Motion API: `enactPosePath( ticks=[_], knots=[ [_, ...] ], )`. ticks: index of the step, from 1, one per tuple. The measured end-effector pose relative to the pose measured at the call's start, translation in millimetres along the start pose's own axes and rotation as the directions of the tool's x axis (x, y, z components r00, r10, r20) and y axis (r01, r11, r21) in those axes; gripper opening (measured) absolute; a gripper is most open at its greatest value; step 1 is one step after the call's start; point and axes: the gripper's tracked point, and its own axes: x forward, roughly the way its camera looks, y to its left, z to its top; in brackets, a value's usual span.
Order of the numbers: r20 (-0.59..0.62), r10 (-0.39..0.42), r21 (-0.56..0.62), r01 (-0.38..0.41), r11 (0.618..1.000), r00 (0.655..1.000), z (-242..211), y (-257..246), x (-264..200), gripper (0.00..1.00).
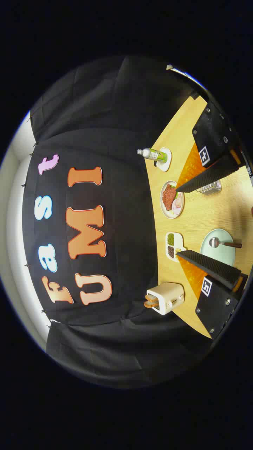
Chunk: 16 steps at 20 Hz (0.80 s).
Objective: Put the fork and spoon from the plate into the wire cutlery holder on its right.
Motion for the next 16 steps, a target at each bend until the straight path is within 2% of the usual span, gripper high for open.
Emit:
enactPosePath(
  ticks=[9, 16],
  knots=[
    [-0.011, 0.03, -0.063, -0.03, 0.998, 0.999, -4.9, 19.5, 5.6, 0.99],
    [-0.02, 0.036, -0.068, -0.038, 0.997, 0.999, -12.9, 28.5, 11.7, 0.99]
  ],
)
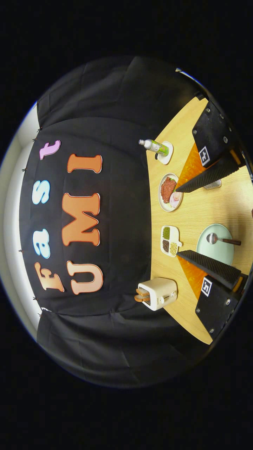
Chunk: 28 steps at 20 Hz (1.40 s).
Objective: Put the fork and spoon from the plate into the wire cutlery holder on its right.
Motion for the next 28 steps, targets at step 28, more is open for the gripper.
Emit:
enactPosePath(
  ticks=[28],
  knots=[
    [-0.462, 0.095, -0.099, -0.158, 0.982, 0.882, -233.7, 67.7, 47.7, 0.64]
  ],
)
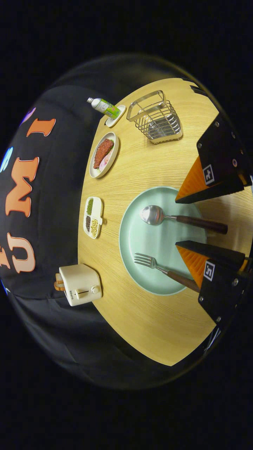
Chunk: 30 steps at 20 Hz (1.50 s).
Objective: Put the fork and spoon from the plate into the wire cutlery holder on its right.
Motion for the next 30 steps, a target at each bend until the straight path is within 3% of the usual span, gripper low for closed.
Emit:
enactPosePath(
  ticks=[6, 14, 19, 25, 30],
  knots=[
    [-0.065, 0.008, -0.018, -0.009, 1.0, 0.998, -13.6, 6.4, 8.7, 0.46],
    [-0.092, -0.022, 0.015, 0.024, 1.0, 0.996, -15.7, 2.3, 14.7, 0.09],
    [-0.106, -0.022, 0.025, 0.025, 0.999, 0.994, -13.0, 2.2, 14.9, 0.01],
    [-0.1, 0.022, 0.069, -0.015, 0.998, 0.995, 6.0, -5.2, -2.7, 0.0],
    [-0.068, 0.061, 0.124, -0.052, 0.991, 0.996, 38.0, -29.7, -44.3, 0.0]
  ],
)
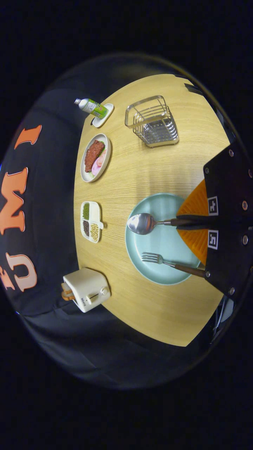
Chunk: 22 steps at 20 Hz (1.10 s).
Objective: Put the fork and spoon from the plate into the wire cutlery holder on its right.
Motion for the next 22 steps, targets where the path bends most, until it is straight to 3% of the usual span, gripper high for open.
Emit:
enactPosePath(
  ticks=[4, 10, 13, 16, 22],
  knots=[
    [0.004, -0.023, 0.004, 0.023, 1.0, 1.0, 20.5, -48.6, -47.0, 0.0],
    [-0.107, -0.107, -0.06, 0.102, 0.993, 0.988, 13.0, -140.1, -92.3, 0.01],
    [-0.188, -0.13, -0.102, 0.112, 0.989, 0.974, 4.2, -170.1, -95.2, 0.01],
    [-0.28, -0.099, -0.12, 0.068, 0.991, 0.955, 0.6, -179.4, -85.3, 0.0],
    [-0.439, -0.097, -0.181, 0.018, 0.983, 0.893, -1.8, -192.6, -58.3, 0.01]
  ],
)
